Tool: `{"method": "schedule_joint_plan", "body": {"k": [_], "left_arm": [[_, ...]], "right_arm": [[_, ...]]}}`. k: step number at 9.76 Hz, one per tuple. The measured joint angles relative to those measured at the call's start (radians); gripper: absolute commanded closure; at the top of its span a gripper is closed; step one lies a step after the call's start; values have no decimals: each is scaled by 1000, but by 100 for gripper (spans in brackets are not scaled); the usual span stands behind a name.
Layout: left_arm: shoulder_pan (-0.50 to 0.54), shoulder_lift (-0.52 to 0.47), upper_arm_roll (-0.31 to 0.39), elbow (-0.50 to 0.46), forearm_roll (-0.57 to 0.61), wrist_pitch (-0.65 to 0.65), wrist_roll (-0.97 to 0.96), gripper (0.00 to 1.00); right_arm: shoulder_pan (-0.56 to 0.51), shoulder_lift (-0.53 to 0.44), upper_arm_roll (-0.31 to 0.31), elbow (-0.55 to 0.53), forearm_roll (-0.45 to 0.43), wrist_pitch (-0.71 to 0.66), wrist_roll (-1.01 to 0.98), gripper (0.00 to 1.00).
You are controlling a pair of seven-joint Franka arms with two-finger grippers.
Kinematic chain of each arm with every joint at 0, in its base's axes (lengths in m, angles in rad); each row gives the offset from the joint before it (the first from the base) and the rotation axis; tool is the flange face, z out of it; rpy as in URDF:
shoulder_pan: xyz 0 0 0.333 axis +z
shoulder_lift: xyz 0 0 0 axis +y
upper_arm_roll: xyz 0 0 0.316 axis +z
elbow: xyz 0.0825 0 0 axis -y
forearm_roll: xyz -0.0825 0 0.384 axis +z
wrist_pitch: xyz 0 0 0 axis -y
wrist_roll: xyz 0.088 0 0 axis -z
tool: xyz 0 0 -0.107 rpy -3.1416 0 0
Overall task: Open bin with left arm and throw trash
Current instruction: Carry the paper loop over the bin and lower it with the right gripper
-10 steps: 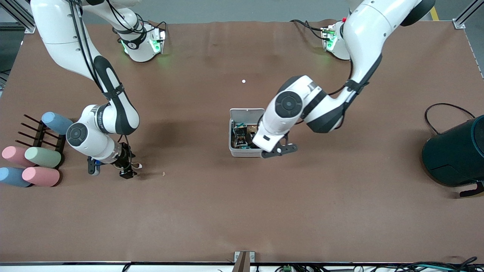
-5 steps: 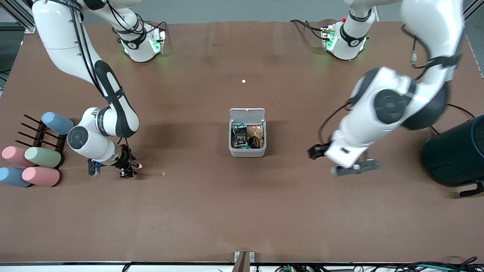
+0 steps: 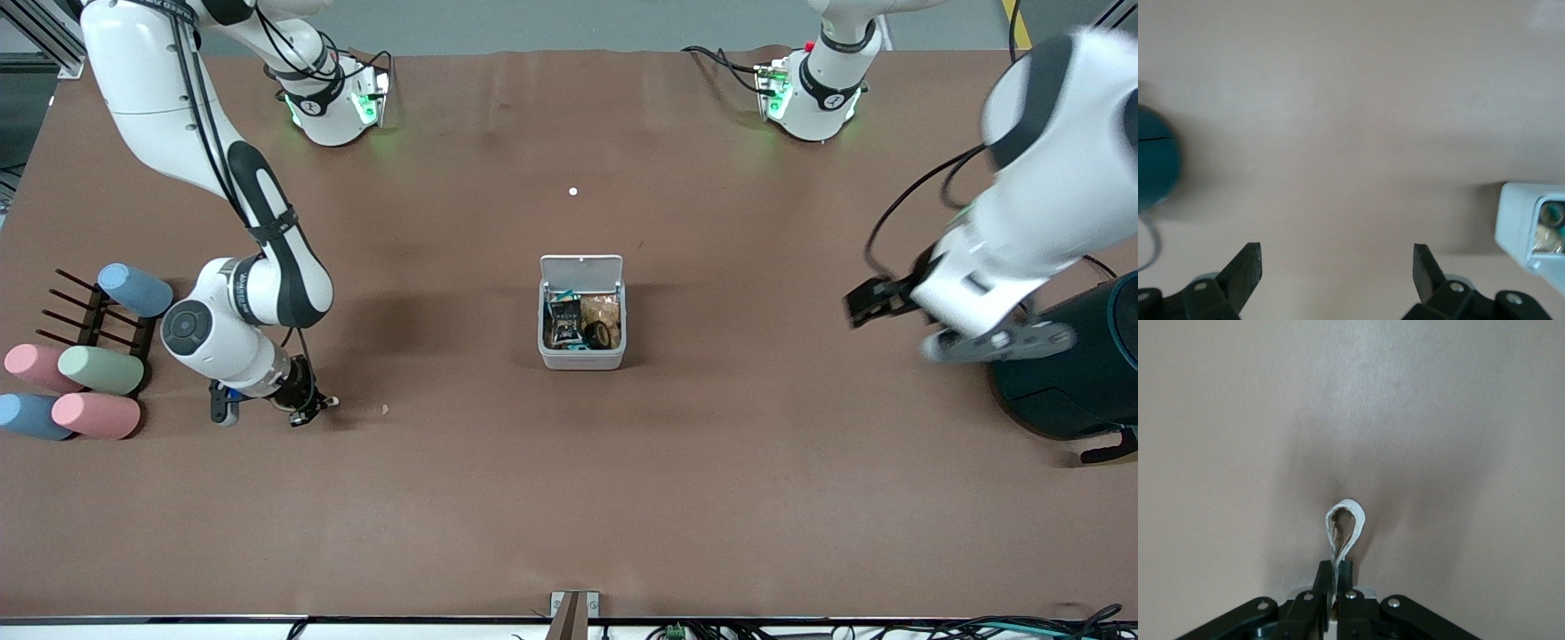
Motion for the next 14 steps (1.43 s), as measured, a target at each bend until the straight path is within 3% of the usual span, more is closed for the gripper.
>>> {"method": "schedule_joint_plan", "body": {"k": [2, 3, 8, 11, 14], "left_arm": [[-90, -87, 186, -17, -18, -79, 118, 0], [-104, -118, 217, -53, -18, -77, 147, 0], [-78, -162, 235, -90, -18, -12, 170, 0], [-74, -175, 233, -90, -18, -18, 170, 0], [-75, -163, 230, -88, -18, -25, 170, 0]], "right_arm": [[18, 0, 2, 25, 0, -10, 2, 100], [43, -4, 5, 77, 0, -50, 43, 100], [353, -45, 18, 418, -1, -247, 380, 100], [531, -36, 18, 430, -42, -249, 396, 100], [601, -29, 18, 430, -76, -378, 324, 100]]}}
